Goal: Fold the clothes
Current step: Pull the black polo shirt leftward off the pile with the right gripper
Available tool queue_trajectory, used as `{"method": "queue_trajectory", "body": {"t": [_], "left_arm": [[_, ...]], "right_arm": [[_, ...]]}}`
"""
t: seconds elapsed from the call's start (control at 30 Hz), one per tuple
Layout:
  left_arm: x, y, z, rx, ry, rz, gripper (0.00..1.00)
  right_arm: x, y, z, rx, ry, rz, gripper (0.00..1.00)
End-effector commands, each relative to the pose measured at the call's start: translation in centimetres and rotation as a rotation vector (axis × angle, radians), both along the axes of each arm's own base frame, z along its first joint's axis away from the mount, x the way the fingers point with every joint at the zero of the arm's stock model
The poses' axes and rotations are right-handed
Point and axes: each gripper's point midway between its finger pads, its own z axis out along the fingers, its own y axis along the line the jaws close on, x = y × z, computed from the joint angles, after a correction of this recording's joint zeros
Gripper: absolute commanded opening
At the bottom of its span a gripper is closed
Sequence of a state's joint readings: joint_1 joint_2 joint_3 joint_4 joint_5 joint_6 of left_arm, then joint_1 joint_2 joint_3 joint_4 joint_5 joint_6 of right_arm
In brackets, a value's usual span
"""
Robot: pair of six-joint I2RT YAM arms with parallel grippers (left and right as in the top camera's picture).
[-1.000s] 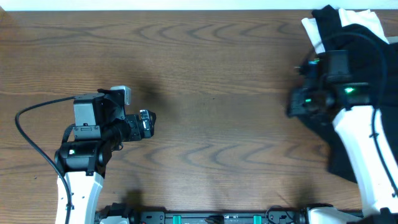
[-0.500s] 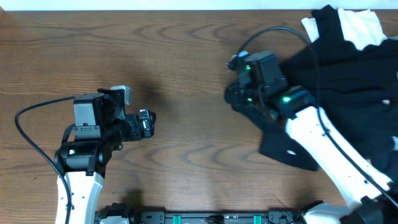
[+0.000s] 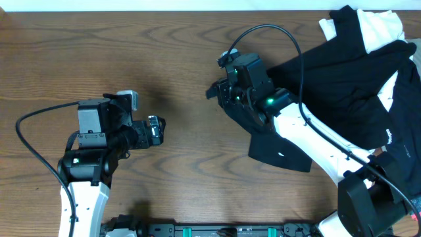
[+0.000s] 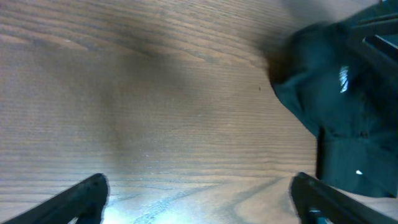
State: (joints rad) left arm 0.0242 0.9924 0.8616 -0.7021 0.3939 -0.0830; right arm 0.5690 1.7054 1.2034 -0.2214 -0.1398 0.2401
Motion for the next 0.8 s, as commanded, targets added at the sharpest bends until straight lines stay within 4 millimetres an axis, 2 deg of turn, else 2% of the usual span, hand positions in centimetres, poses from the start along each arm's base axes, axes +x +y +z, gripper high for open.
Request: {"method": "queue_trajectory", "body": {"t": [0.0, 0.1, 0.2, 0.27, 0.37, 0.47, 0.6, 0.77], "left_arm": [[0.3, -0.3, 0.9, -0.015, -0.021, -0.007, 0.98], [0.5, -0.7, 1.1, -0.015, -0.035, -0.020, 0.98], [0.8, -2.0, 1.4, -0.016, -0.061, -0.068, 0.98], [1.0, -3.4, 1.4, -0.018, -0.071, -0.114, 0.98], [1.2, -6.1, 0.8, -0.026, -0.062, -0.201, 0.98], [1.8, -8.9, -0.6, -0.070, -0.010, -0.225, 0.98], [3.0, -12.5, -3.1, -0.119, 0.053, -0.244, 0.98], [4.8, -17.5, -6.0, -0.157, 0.051, -0.310, 0.98]], "right_arm": [[0.8, -1.3, 2.6, -0.012, -0.068, -0.046, 0.40], [1.1, -4.7, 5.2, -0.034, -0.109, -0.129, 0.44], [0.6, -9.6, 7.4, -0.061, -0.107, -0.231, 0.43], [-0.4, -12.9, 7.9, -0.096, -0.076, -0.299, 0.43], [-2.3, -17.7, 7.5, -0.163, 0.001, -0.400, 0.49], [-4.4, -21.1, 6.6, -0.210, 0.096, -0.466, 0.51], [-6.4, -24.6, 5.0, -0.254, 0.214, -0.544, 0.54], [-7.8, -27.1, 4.1, -0.274, 0.293, -0.609, 0.56]]}}
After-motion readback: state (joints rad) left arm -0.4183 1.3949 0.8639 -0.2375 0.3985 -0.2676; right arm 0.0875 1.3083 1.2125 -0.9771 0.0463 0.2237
